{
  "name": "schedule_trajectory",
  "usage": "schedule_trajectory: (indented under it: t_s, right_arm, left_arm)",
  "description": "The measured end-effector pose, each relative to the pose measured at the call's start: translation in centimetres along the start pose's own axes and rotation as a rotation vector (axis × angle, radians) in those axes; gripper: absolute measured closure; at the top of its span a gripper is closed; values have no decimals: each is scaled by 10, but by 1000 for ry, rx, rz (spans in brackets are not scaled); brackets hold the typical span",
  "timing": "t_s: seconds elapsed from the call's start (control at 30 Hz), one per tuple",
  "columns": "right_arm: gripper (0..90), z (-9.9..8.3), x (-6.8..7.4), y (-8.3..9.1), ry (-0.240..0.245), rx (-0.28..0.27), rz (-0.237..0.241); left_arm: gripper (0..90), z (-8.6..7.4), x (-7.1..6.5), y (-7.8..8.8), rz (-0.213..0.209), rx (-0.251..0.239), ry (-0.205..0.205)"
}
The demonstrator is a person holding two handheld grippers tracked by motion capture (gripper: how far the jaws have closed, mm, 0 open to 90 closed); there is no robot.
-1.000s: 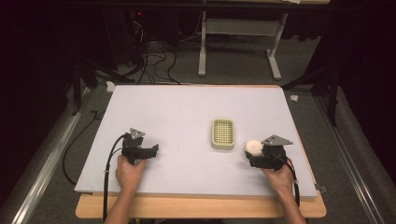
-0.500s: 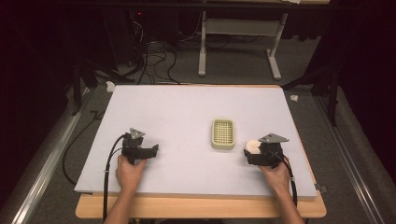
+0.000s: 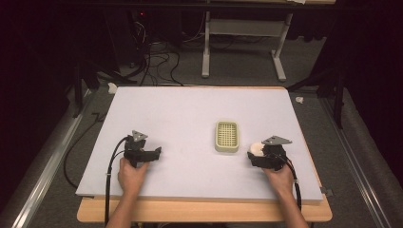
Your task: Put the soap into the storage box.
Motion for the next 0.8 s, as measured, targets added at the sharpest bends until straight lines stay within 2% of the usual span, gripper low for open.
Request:
schedule_trajectory:
  t_s: [0.8]
  right_arm:
    - [236, 3, 2, 5, 14, -30, 16]
  left_arm:
    - [145, 0, 0, 0, 0, 0, 0]
Point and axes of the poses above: each handheld gripper's, and its own axes: y roughly backward along the jaws, z roughly out of its top, x roughly to its left, the point moved 7 cm from there along -y, roughly forward along the jaws, and after that the axes turned 14 degrees about -z, right-handed, at the moved point
